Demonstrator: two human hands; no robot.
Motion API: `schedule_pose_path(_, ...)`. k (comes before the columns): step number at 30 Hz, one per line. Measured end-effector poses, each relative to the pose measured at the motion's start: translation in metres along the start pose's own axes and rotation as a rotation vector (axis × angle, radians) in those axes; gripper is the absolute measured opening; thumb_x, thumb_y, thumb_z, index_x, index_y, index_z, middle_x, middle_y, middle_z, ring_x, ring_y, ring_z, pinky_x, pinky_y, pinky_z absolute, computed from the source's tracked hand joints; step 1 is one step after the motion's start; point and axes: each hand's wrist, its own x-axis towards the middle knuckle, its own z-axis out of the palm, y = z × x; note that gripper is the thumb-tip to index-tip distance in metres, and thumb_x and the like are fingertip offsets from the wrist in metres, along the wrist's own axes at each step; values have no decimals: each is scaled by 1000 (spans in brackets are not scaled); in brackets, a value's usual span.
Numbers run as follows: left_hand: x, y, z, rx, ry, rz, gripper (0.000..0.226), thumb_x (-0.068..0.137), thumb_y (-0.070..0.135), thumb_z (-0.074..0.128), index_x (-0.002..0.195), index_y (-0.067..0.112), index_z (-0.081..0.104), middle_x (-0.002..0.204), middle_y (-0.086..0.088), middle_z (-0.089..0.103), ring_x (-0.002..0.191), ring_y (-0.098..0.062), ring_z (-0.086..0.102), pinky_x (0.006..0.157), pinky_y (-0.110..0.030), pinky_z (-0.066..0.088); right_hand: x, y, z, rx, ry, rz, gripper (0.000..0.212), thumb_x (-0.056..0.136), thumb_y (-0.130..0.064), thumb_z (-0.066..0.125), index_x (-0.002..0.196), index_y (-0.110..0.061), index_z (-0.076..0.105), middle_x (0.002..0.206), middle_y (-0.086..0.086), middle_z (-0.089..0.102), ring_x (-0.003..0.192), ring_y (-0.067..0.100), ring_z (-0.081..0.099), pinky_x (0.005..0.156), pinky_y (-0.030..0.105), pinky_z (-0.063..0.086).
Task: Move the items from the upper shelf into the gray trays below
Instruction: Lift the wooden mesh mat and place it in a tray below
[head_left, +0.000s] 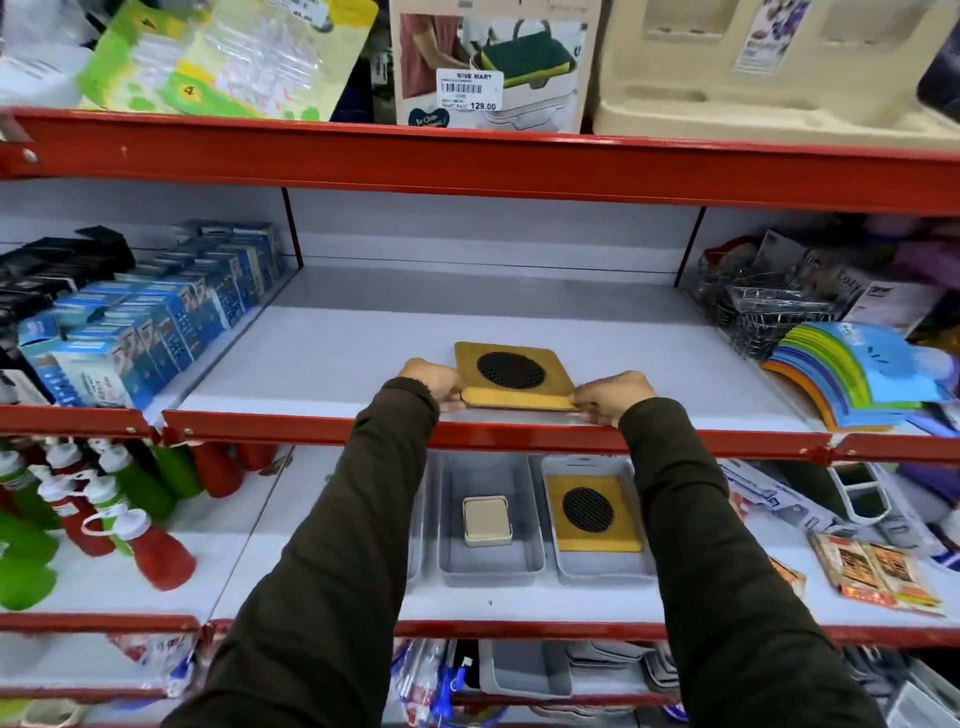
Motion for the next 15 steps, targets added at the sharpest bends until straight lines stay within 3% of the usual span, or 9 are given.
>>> schedule_pose_path(2,-11,1,5,-111,-46,6,10,86,-10,59,89,0,62,81,-12,64,67,-15,60,43,-21,57,-16,0,-18,129,-45,-32,39,71,6,77,106,18,66,95,32,69,75,25,65,80,39,61)
schedule_pose_path(5,-32,-2,10,-195,-56,15,12,87,-8,59,93,1,64,92,-13,66,73,-17,64,51,-22,60,-50,-1,-45,343,-133,-67,37,73,11,75,109,15,66,93,23,70,76,23,69,59,23,61)
schedule_pose_path(8,-66,-13,18,-217,-110,-5,23,90,-6,58,110,1,63,91,-11,68,75,-18,66,54,-24,61,-78,10,-75,415,-218,-65,42,71,9,78,111,11,67,104,21,71,84,23,71,66,22,62)
schedule_pose_path(12,-119,-43,33,-173,-253,-111,14,93,-6,52,92,3,63,67,-4,76,59,-13,73,55,-26,62,-106,44,-116,299,-339,-21,42,68,4,82,109,2,71,107,18,75,87,22,73,69,21,61)
schedule_pose_path(15,-146,-71,47,-129,-314,-155,16,93,-7,53,86,4,64,68,-4,75,58,-12,73,61,-27,63,-121,75,-142,165,-452,10,40,71,1,81,110,0,72,105,14,76,93,20,73,74,22,60)
